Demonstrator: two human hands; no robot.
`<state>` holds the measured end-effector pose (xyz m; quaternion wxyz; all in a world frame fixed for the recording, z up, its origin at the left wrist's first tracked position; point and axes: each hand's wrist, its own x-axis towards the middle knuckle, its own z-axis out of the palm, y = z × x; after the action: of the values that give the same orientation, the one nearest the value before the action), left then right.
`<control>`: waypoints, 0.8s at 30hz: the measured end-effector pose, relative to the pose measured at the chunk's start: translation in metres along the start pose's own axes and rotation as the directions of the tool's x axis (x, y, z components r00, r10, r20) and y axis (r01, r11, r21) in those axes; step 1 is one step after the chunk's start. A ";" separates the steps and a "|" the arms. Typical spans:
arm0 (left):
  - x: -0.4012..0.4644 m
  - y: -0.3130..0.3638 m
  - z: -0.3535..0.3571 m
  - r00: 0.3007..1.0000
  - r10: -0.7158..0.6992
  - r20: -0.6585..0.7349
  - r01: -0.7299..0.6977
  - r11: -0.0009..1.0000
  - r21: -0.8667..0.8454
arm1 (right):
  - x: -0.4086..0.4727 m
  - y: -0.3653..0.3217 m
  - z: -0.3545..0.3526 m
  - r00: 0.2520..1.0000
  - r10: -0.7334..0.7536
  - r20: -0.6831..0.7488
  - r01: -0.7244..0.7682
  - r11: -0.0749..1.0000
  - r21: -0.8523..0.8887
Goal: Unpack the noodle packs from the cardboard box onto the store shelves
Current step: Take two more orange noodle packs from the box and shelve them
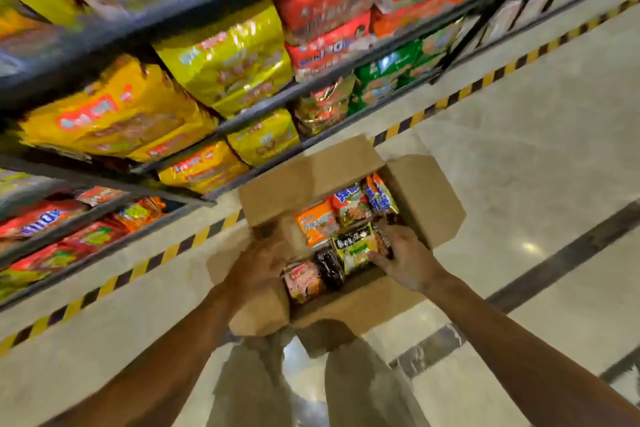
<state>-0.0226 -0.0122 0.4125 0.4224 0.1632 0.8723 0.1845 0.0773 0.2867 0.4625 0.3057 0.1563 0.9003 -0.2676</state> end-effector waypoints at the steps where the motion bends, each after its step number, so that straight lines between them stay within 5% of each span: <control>1: 0.009 -0.003 0.011 0.999 -0.048 0.008 0.049 0.998 -0.047 | 0.014 0.012 0.013 1.000 0.009 0.019 -0.009 1.000 0.011; 7: 0.093 -0.050 0.088 0.972 -0.185 0.146 0.206 0.967 -0.147 | 0.090 0.079 0.099 0.998 0.005 0.069 -0.012 0.993 0.114; 12: 0.184 -0.101 0.162 0.960 -0.203 0.190 0.240 0.952 -0.193 | 0.150 0.131 0.179 0.991 0.062 0.119 -0.089 0.966 0.242; 15: 0.236 -0.114 0.197 0.954 -0.254 0.158 0.290 0.916 -0.276 | 0.179 0.157 0.223 0.994 -0.010 0.108 -0.016 0.973 0.232; 24: 0.355 -0.133 0.293 0.818 -0.540 0.196 0.518 0.545 -0.659 | 0.220 0.207 0.319 0.979 0.057 0.195 -0.127 0.921 0.368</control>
<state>-0.0156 0.0810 -0.0574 0.4738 -0.2782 0.7540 0.3600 0.1499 0.2955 0.0293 0.3625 0.2297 0.7918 -0.4345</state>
